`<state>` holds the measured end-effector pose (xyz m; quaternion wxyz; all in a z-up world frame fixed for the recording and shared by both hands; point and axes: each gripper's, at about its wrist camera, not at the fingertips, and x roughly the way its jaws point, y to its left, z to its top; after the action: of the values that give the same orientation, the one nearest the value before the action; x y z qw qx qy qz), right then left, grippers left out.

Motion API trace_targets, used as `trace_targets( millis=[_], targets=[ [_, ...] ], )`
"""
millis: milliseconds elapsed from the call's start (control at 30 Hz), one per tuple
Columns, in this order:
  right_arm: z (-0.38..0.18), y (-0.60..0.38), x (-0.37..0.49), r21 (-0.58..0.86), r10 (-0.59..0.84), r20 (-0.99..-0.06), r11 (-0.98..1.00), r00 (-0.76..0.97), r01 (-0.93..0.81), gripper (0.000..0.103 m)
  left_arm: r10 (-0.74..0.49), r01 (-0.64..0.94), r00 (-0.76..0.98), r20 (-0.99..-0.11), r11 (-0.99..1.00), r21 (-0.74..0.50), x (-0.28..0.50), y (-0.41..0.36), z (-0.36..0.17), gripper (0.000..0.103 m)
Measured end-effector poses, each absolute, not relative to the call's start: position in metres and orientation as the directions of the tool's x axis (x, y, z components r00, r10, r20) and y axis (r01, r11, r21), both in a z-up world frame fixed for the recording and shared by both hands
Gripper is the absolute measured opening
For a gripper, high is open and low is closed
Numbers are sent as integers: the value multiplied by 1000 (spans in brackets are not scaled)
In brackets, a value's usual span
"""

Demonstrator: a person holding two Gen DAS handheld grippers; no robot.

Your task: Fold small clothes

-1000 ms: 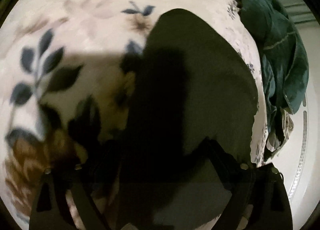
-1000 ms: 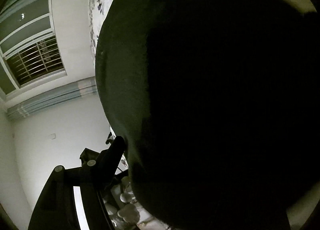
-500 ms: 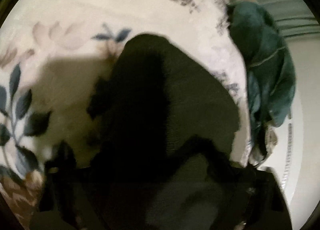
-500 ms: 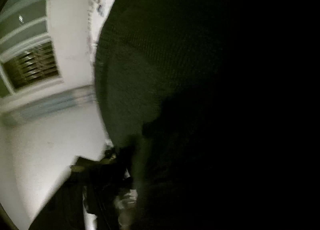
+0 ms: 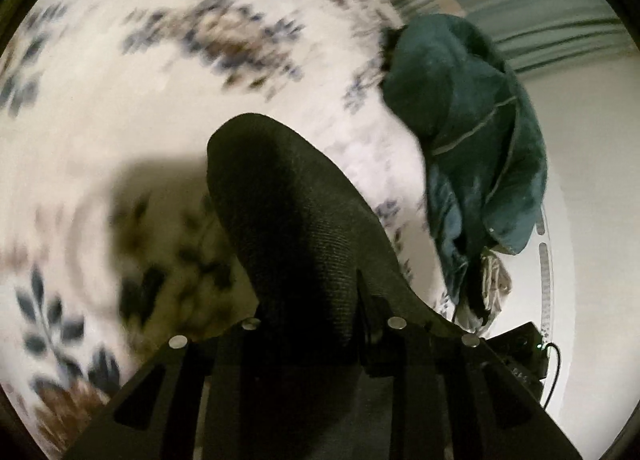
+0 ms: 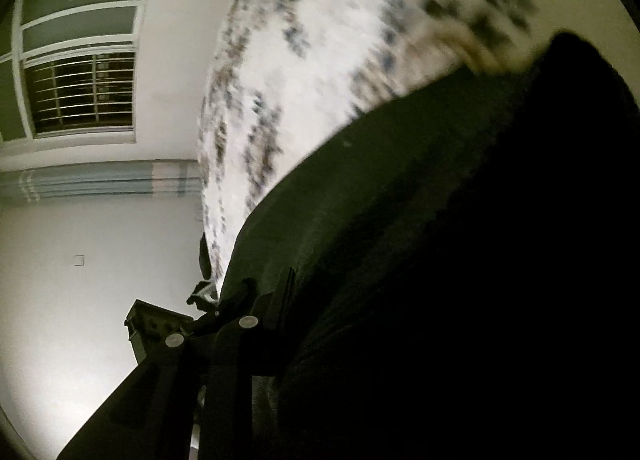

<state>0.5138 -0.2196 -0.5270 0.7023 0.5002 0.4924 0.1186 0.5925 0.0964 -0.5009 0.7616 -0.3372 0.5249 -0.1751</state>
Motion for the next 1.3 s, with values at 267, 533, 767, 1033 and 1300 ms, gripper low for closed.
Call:
trace_targets(
  millis=[267, 533, 767, 1033, 1300],
  targets=[
    [-458, -241, 646, 836, 625, -532, 495, 572, 237, 26, -636, 20, 444, -631, 711, -703, 719, 101, -443, 22],
    [-480, -203, 817, 787, 569, -573, 583, 590, 203, 34, -490, 12, 388, -781, 849, -528, 853, 125, -468, 37],
    [-558, -180, 822, 425, 323, -890, 843, 320, 331, 89, -214, -41, 324, -921, 970, -240, 828, 126, -551, 96],
    [-510, -168, 791, 5, -78, -937, 972, 340, 237, 103, -70, -57, 407, -911, 993, -102, 772, 104, -522, 100],
    [-397, -178, 683, -34, -105, -896, 985, 432, 169, 103, -6, -78, 490, -872, 996, -51, 705, 82, -427, 100]
  ],
)
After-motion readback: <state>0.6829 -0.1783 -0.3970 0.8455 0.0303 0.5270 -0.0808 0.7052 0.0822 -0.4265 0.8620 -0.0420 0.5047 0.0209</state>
